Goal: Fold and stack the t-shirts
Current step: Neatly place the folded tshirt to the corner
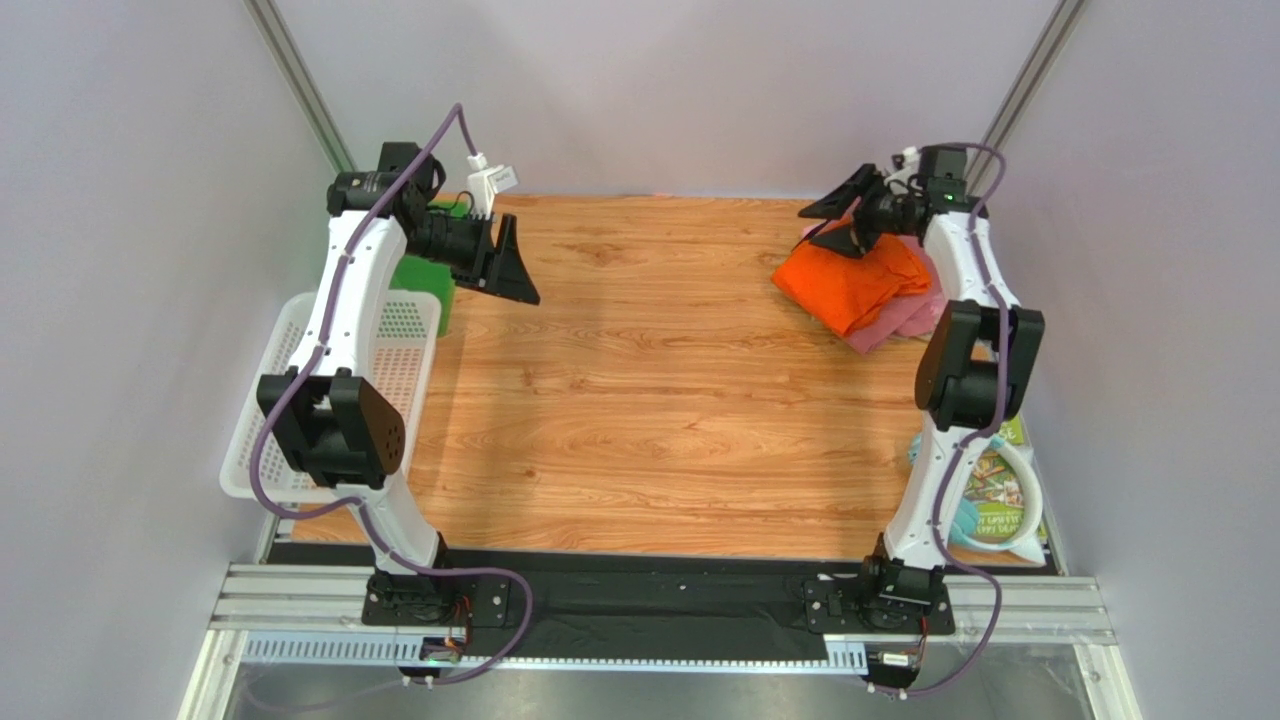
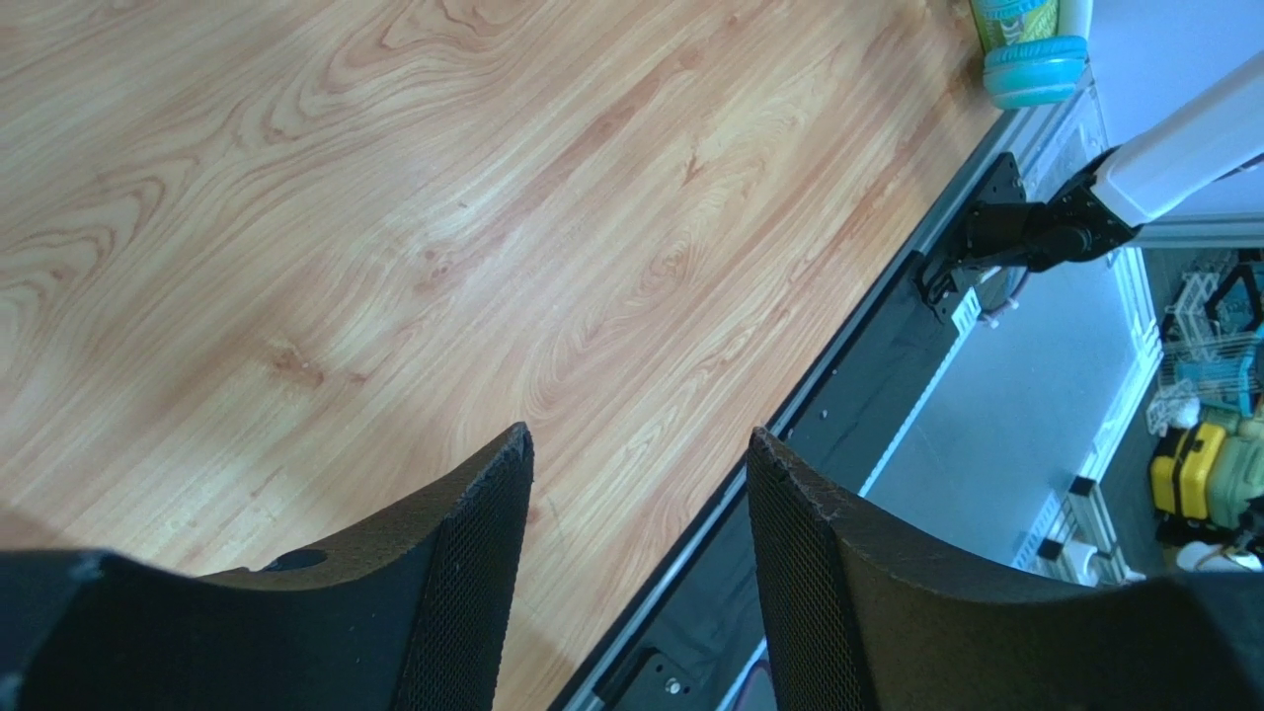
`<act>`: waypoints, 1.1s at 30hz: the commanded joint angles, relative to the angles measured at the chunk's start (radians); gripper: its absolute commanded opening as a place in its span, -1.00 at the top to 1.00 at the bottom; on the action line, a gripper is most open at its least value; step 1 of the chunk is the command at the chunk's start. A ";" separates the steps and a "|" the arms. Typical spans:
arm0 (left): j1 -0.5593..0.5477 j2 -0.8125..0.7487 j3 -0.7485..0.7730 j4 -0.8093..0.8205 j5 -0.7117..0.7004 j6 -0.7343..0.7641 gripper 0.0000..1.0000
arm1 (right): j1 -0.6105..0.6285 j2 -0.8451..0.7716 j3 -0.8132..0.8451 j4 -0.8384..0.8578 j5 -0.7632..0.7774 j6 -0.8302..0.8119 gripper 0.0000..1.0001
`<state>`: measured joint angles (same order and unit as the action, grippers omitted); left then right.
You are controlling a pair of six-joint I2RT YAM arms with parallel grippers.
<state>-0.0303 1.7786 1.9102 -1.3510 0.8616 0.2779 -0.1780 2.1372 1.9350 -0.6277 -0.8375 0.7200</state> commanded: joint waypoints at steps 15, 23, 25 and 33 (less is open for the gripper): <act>0.004 -0.048 0.043 -0.177 -0.018 0.072 -0.25 | -0.095 0.201 -0.073 -0.009 0.040 -0.028 -0.27; 0.004 -0.076 0.052 -0.185 -0.012 0.063 -0.25 | -0.095 -0.003 0.032 0.005 -0.092 0.001 -0.40; 0.004 -0.082 0.046 -0.178 -0.006 0.060 -0.25 | -0.095 -0.049 0.006 0.032 -0.100 0.015 -0.43; 0.004 -0.084 -0.017 -0.145 -0.015 0.053 -0.25 | -0.118 -0.146 -0.226 0.115 -0.078 0.001 -0.43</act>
<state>-0.0303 1.7248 1.9182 -1.3502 0.8349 0.3088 -0.2798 2.0186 1.8099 -0.5739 -0.9077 0.7185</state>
